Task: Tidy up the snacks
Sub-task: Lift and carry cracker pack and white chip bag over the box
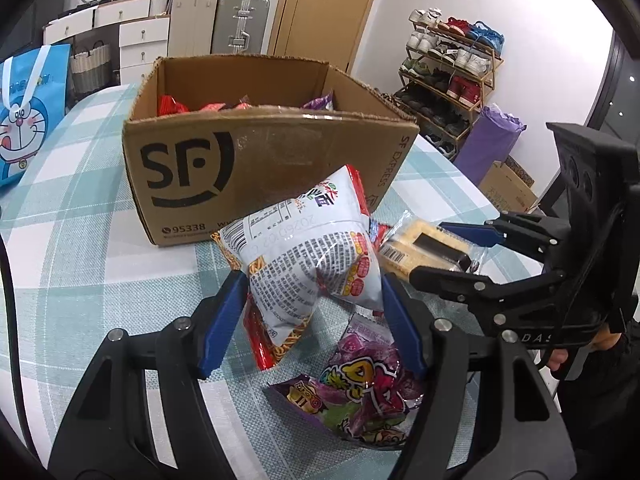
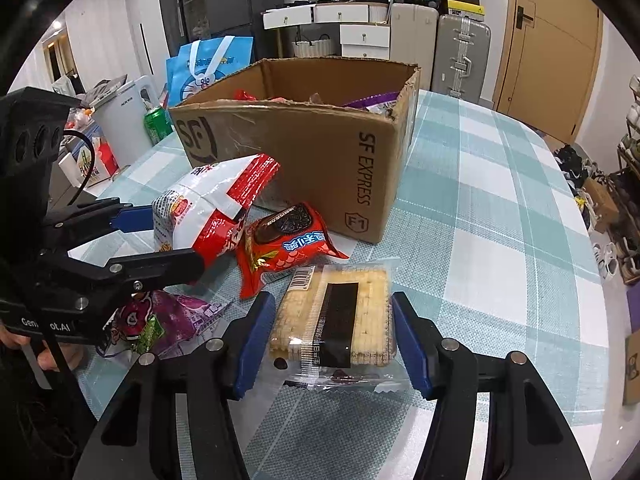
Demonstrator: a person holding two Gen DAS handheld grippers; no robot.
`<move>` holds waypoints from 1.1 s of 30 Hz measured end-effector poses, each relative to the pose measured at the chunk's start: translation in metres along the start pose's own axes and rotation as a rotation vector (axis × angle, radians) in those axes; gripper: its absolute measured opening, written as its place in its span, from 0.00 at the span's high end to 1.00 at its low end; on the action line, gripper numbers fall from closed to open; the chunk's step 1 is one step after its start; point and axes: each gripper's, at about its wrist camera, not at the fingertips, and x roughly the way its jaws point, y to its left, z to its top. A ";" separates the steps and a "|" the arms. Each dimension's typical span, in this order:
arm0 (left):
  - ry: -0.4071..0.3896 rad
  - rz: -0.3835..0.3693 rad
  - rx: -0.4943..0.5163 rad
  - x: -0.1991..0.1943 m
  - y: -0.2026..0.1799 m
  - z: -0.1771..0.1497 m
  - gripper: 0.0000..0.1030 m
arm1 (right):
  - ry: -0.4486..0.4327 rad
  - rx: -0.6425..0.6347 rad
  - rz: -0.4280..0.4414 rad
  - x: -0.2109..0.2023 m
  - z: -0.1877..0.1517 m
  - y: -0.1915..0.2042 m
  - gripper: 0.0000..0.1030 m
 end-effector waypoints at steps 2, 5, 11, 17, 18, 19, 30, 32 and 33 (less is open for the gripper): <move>-0.011 0.007 0.002 -0.005 0.002 0.001 0.36 | -0.006 -0.009 0.004 -0.002 -0.001 0.002 0.42; -0.025 0.010 0.004 -0.013 0.005 0.002 0.36 | -0.010 -0.009 0.010 -0.005 0.000 0.002 0.42; -0.056 0.018 0.016 -0.029 0.006 0.002 0.36 | -0.044 0.016 0.043 -0.015 -0.001 -0.006 0.42; -0.094 0.030 0.021 -0.047 0.007 0.005 0.36 | -0.120 0.041 0.095 -0.033 0.002 -0.009 0.42; -0.099 0.032 0.021 -0.051 0.007 0.006 0.36 | -0.136 0.040 0.100 -0.036 0.002 -0.008 0.42; -0.104 0.034 0.021 -0.054 0.008 0.005 0.36 | -0.149 0.041 0.110 -0.039 0.003 -0.007 0.42; -0.153 0.052 0.018 -0.084 0.011 0.010 0.36 | -0.268 0.099 0.150 -0.061 0.013 -0.003 0.42; -0.162 0.058 0.016 -0.089 0.013 0.014 0.36 | -0.294 0.121 0.150 -0.064 0.016 -0.002 0.42; -0.165 0.059 0.015 -0.090 0.015 0.016 0.36 | -0.311 0.126 0.150 -0.065 0.017 -0.001 0.42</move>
